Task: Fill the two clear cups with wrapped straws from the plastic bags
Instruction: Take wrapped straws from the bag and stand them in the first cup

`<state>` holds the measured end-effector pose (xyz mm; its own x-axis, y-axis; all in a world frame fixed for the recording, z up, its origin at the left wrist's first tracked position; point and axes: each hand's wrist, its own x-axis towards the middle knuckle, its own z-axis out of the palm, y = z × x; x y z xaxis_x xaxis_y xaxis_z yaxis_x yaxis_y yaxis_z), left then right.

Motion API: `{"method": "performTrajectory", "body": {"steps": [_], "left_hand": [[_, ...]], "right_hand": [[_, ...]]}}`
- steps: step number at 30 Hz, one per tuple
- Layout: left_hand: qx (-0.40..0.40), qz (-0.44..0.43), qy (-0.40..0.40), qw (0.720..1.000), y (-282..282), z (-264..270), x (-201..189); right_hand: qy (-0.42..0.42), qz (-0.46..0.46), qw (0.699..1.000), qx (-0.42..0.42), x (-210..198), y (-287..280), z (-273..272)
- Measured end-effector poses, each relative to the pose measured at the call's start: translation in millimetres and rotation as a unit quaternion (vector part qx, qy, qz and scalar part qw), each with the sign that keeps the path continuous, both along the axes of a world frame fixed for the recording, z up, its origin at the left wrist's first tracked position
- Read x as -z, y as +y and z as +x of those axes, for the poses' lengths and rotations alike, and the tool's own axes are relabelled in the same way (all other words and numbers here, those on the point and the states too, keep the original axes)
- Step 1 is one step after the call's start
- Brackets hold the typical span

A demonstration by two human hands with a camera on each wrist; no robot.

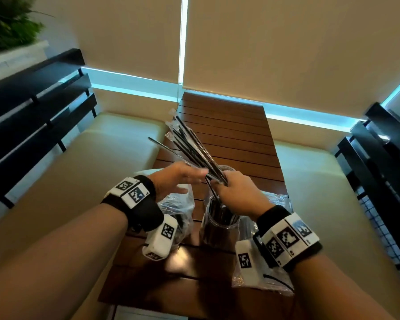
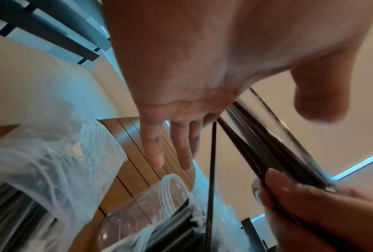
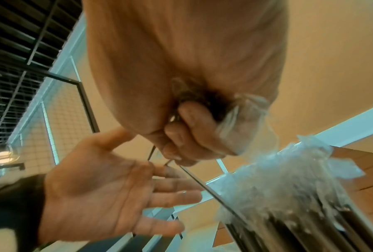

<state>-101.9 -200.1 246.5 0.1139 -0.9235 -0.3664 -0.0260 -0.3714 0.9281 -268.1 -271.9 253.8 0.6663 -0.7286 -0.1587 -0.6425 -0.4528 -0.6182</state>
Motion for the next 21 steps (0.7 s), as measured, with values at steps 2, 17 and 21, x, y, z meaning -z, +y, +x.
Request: {"method": "performTrajectory", "body": {"steps": [2, 17, 21], "left_hand": [[-0.037, -0.019, 0.033, 0.999, -6, -5, 1], [-0.265, -0.114, 0.141, 0.947, -37, -38, 3], [-0.301, -0.164, -0.015, 0.939, -39, -27, 1]], "right_hand": [[0.007, -0.056, 0.998, -0.002, 6, 5, 3], [-0.028, -0.098, 0.995, 0.017, 48, 24, 12], [0.028, -0.121, 0.991, -0.046, 26, 18, 9]]}}
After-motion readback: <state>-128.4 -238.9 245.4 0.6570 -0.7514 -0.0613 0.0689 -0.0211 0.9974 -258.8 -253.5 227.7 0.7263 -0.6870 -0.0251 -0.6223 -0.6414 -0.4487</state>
